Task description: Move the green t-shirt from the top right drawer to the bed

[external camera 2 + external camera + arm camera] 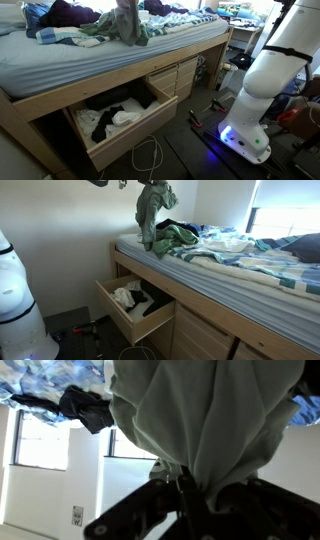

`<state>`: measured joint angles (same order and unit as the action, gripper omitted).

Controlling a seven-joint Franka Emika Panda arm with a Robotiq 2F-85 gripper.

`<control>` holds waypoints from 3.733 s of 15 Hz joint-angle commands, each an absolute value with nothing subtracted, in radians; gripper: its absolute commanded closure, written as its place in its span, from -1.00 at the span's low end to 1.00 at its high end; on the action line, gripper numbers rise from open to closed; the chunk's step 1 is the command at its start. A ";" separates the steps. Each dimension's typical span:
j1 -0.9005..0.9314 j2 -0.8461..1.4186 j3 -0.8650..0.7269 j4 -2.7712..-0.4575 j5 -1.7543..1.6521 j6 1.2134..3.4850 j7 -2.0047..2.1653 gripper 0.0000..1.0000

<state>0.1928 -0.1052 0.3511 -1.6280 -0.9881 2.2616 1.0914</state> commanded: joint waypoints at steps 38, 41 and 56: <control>0.184 0.212 0.167 -1.742 -1.495 2.330 2.030 0.91; 0.189 0.206 0.173 -1.762 -1.433 2.335 2.004 -0.03; 0.255 -0.054 0.248 -1.654 -1.078 2.246 1.518 -1.00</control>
